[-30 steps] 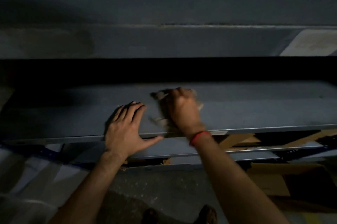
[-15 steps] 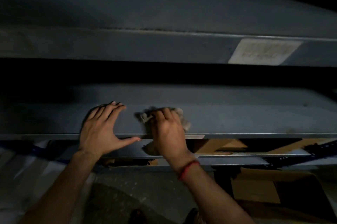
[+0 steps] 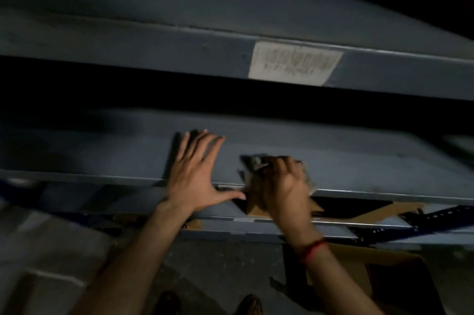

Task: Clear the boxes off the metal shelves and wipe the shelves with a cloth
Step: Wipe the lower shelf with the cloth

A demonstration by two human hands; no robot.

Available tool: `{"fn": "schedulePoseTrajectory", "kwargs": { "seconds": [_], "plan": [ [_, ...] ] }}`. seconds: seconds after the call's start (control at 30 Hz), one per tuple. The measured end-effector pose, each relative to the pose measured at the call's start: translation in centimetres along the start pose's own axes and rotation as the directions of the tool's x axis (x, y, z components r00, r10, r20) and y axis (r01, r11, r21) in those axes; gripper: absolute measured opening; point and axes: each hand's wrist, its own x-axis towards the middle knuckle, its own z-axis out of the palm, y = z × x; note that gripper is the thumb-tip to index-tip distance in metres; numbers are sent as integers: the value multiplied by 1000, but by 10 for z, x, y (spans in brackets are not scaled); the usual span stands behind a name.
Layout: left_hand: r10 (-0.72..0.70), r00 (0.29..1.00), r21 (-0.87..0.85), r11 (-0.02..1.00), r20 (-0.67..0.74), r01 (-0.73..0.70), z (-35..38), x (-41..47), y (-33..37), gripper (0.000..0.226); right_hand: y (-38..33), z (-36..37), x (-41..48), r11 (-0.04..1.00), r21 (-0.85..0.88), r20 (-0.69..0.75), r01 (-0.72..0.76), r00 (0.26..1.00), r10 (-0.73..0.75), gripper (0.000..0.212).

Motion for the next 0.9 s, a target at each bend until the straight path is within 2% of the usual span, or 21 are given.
{"fn": "schedulePoseTrajectory", "kwargs": {
  "seconds": [0.13,0.2,0.3,0.4,0.5,0.63,0.67,0.77,0.9],
  "plan": [
    [-5,997,61,998,74,1,14,4,14,90,-42,27,-4,984,105,63,141,987,-148,33],
    [-39,995,51,998,87,35,13,4,13,90,-49,34,13,969,128,43,212,975,-218,29],
    [-85,994,51,995,71,82,17,5,12,108,-36,40,47,966,104,62,235,968,-242,32],
    [-52,998,58,997,18,51,17,4,9,115,-1,38,80,979,38,29,198,980,-199,39],
    [-43,999,72,996,-1,43,16,5,13,119,53,24,104,998,-41,27,50,998,-49,43],
    [-76,996,71,995,36,73,13,6,16,121,93,-9,77,985,-139,-20,-106,994,104,22],
    [-81,996,80,994,36,77,12,8,15,121,92,-15,61,982,-145,-38,-118,993,114,23],
    [-91,995,111,990,48,85,12,8,18,122,66,-21,17,987,-91,-6,-136,991,136,47],
    [-67,997,75,995,46,64,17,8,17,109,-4,6,-2,1000,14,11,17,1000,-18,33]
  ]
}}
